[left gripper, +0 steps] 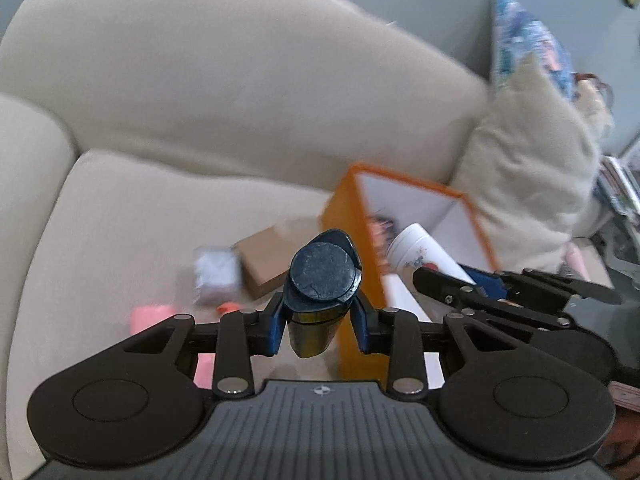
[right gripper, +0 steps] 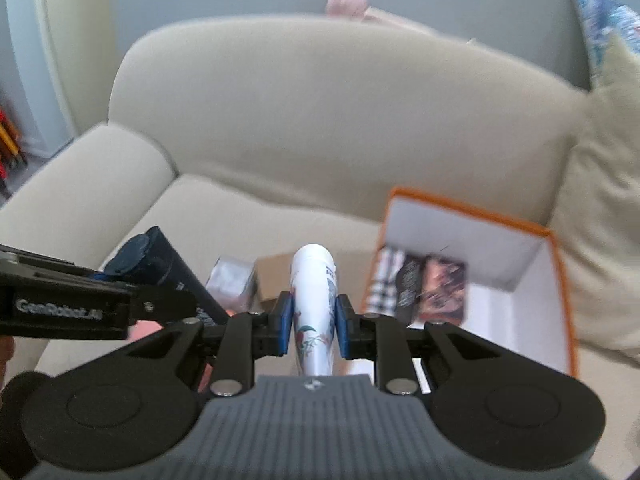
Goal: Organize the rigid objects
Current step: 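Carry the deodorant bottle and spray can over the orange box with both grippers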
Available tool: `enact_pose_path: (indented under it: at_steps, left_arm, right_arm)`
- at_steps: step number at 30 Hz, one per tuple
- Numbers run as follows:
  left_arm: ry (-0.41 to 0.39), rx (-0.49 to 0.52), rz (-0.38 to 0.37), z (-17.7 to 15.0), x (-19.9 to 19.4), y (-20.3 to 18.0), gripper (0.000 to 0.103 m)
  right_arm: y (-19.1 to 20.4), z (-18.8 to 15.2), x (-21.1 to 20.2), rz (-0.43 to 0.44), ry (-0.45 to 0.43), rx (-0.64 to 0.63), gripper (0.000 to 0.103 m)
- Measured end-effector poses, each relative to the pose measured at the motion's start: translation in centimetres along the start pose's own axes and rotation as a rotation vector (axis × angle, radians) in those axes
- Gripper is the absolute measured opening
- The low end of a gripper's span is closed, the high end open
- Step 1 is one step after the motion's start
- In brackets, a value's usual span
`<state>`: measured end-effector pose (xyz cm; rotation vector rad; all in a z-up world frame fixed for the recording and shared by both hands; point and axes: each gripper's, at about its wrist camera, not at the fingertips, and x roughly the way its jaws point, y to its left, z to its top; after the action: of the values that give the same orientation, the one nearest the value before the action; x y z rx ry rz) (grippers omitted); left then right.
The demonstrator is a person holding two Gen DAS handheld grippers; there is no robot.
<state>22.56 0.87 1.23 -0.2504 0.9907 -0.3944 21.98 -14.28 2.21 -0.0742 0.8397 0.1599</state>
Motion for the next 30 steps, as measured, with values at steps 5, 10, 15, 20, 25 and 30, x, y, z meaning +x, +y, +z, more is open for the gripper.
enact_pose_path:
  at_steps: [5,10,15,20,25,30]
  left_arm:
    - [-0.013,0.083,-0.088,2.0,-0.4,-4.3,0.038]
    - [0.056,0.17,-0.163,3.4,2.3,-8.7,0.038]
    - [0.178,0.202,-0.173,3.6,8.0,-11.2,0.038]
    - [0.266,0.219,-0.176,4.3,12.9,-12.2,0.038]
    - [0.354,0.202,-0.187,6.0,17.2,-12.6,0.038]
    - [0.395,0.199,-0.174,6.9,20.2,-12.7,0.038]
  right_arm:
    - [-4.1,-0.6,-2.2,-0.071,-0.027,0.047,0.023]
    - [-8.6,-2.1,-2.4,-0.134,0.011,0.108,0.023]
    - [-11.4,-3.7,-0.6,-0.181,0.054,0.096,0.023]
    - [-12.3,-4.5,2.2,-0.239,0.064,-0.015,0.023]
    - [-12.6,-4.7,5.0,-0.275,0.054,-0.157,0.023]
    - [-12.8,-4.5,7.3,-0.299,0.047,-0.255,0.023]
